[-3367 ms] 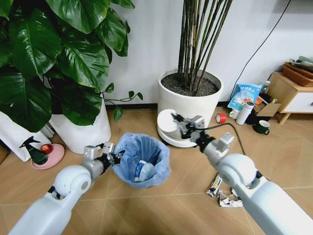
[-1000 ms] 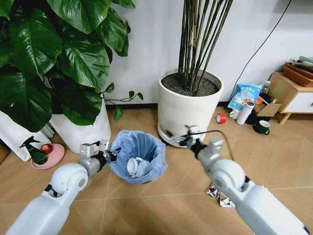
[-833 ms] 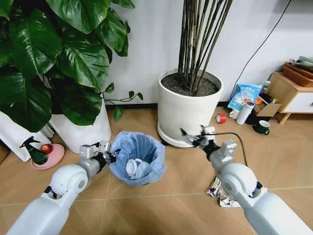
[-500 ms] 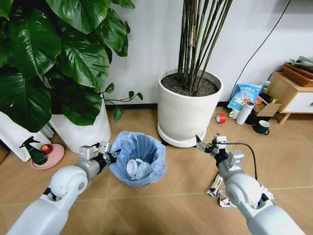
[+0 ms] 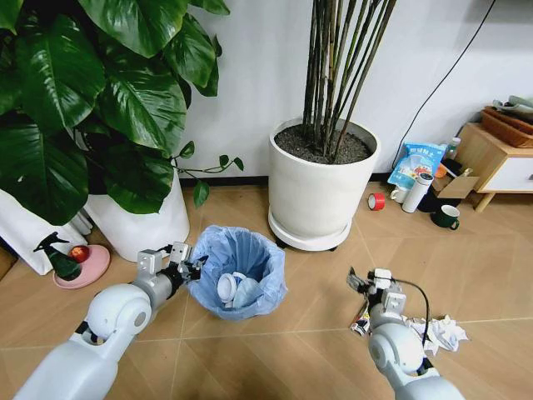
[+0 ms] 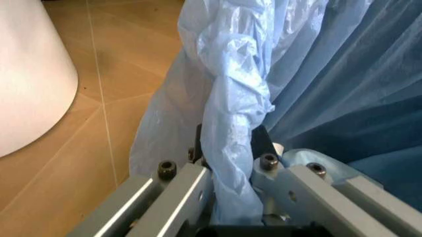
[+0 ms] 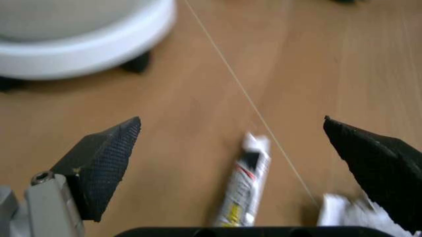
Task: Pick up the trash bin and place the garbage on the floor into it.
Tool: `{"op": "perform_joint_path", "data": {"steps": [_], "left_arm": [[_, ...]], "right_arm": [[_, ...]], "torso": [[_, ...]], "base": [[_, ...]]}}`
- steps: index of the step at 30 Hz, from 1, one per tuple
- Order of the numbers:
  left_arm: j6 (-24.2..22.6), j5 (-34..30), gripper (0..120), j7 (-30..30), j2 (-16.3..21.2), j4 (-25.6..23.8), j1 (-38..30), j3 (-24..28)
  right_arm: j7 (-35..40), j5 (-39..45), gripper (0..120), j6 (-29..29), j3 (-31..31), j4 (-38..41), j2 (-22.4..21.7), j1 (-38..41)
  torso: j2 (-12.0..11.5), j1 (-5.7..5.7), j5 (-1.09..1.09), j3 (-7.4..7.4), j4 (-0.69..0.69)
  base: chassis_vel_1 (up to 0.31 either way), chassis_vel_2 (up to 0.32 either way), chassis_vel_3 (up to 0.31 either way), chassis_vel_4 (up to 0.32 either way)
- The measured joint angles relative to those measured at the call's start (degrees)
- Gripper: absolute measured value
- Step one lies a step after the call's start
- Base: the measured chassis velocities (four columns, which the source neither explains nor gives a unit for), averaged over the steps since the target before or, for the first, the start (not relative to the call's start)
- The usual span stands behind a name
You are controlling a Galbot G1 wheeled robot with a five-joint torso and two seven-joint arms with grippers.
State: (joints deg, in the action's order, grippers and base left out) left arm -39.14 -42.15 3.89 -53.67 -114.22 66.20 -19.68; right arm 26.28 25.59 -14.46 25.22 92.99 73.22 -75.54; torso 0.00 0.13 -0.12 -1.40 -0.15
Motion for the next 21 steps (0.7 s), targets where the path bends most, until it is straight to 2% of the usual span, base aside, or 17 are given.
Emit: {"op": "perform_joint_path", "data": {"steps": [5, 14, 21], "left_arm": [[0.01, -0.01, 0, -0.07, 0.02, 0.0, -0.09, 0.04], [0.1, 0.01, 0, -0.18, -0.27, 0.1, -0.29, 0.15], [0.11, 0.03, 0, -0.19, -0.29, 0.1, -0.29, 0.33]], "right_arm": [[-0.56, 0.7, 100, -0.04, 1.71, -4.83, 0.68, 0.76], [-7.66, 2.08, 100, 1.09, 3.59, -14.15, 1.53, 3.35], [-11.07, 2.04, 100, 1.51, 3.57, -17.85, 1.58, 5.29]], "torso": [[0.0, 0.0, 0.01, 0.0, 0.0], [0.0, 0.0, 0.0, 0.0, 0.0], [0.0, 0.0, 0.0, 0.0, 0.0]], "base": [[0.0, 0.0, 0.0, 0.0], [0.0, 0.0, 0.0, 0.0], [0.0, 0.0, 0.0, 0.0]]}}
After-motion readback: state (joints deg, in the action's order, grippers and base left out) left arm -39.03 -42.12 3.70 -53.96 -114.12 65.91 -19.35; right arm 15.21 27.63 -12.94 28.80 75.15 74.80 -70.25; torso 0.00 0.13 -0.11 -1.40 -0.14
